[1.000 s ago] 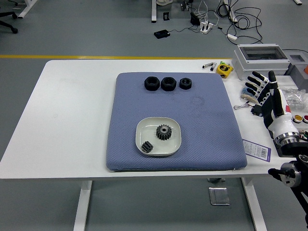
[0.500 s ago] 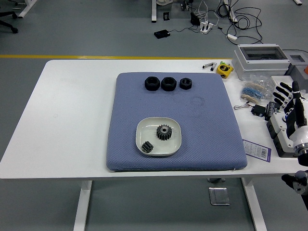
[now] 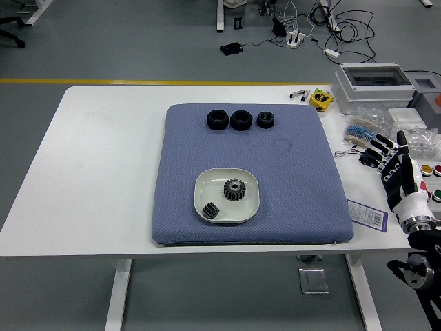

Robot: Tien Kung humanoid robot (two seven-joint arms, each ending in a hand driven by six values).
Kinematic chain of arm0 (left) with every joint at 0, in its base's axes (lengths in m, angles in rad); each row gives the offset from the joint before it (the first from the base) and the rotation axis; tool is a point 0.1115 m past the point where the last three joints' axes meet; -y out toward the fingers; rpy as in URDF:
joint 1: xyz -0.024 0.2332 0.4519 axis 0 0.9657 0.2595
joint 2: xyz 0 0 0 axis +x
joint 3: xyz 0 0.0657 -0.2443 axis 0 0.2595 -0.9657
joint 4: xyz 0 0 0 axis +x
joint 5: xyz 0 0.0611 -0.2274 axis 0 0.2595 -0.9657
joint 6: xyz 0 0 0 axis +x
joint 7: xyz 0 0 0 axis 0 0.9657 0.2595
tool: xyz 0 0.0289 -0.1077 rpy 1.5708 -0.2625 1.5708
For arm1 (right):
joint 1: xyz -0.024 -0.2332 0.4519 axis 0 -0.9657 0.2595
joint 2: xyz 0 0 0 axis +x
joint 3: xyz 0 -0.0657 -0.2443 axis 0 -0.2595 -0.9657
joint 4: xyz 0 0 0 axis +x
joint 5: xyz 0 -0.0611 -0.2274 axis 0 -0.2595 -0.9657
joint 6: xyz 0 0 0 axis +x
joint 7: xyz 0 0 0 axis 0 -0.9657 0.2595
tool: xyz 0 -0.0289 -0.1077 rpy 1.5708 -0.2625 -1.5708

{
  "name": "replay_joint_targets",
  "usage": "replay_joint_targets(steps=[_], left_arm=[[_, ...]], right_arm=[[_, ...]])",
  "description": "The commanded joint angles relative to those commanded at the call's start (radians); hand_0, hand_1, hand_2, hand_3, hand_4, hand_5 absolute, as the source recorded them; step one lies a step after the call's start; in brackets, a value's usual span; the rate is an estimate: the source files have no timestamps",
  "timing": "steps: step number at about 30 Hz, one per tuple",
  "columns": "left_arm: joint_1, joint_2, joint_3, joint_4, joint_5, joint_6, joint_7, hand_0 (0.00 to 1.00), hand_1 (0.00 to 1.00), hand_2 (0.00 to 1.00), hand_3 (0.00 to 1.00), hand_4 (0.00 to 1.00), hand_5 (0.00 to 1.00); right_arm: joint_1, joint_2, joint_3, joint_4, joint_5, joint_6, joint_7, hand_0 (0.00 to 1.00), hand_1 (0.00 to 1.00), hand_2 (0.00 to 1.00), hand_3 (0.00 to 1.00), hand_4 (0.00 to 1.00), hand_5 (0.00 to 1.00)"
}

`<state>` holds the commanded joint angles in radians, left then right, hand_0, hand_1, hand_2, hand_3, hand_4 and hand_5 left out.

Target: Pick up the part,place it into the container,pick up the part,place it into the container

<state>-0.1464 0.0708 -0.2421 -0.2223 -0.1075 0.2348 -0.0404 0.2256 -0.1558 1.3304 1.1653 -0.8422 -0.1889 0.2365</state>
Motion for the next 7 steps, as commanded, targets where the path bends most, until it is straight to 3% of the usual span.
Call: replay_joint_targets(steps=[7], left_arm=[[0.0,0.001,-0.002,0.0,0.002,0.0,0.001,0.698,0.606,0.649,0.557,0.568,0.586]], right_arm=[[-0.006,0.003,0.003,-0.005,0.003,-0.005,0.005,0.837,0.742,0.758,0.745,0.998,0.887]])
